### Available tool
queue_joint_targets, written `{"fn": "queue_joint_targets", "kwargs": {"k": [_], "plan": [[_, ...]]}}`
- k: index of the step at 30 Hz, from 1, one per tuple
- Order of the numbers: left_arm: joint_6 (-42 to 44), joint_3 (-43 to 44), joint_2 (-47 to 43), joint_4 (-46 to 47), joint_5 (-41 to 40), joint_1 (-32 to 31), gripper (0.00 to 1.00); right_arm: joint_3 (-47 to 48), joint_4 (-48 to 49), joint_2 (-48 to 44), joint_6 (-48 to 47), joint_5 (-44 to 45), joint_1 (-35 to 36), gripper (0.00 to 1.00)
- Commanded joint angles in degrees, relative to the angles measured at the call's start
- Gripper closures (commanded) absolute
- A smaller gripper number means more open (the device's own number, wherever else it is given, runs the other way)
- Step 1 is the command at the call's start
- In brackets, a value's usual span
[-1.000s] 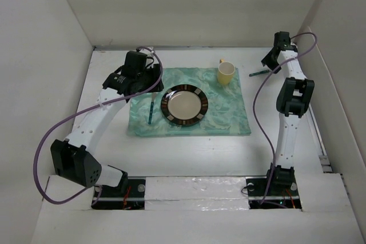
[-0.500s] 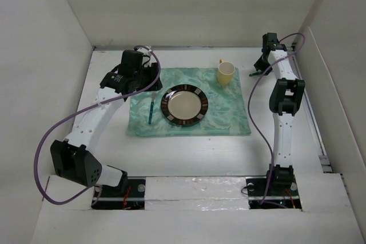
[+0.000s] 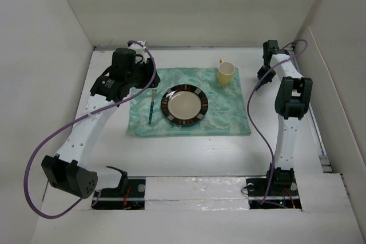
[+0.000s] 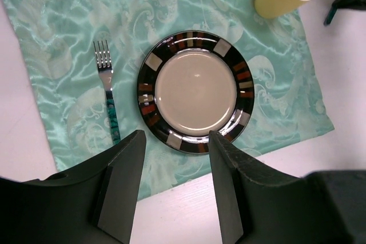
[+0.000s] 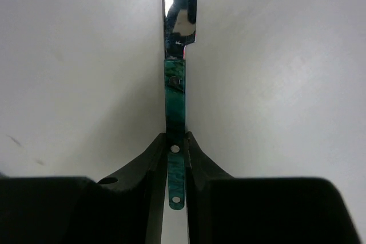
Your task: Set the dinner table for one person
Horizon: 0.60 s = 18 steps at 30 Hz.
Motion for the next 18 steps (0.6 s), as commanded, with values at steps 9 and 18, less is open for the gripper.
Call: {"fn": "queue_joint_targets", "kwargs": {"k": [9,18], "plan": [[-2.53,-0.02,-0.48,3.55,6.31,0.15,0.57,-36.01,18.91,-39.27,-8.67,-1.13,2.27,1.0],[-9.66,1.66,-5.74,10.5,3.68,0.15,0.5,-40.07,16.46,-62.07,-19.4,-16.33,21.85,1.0]]}}
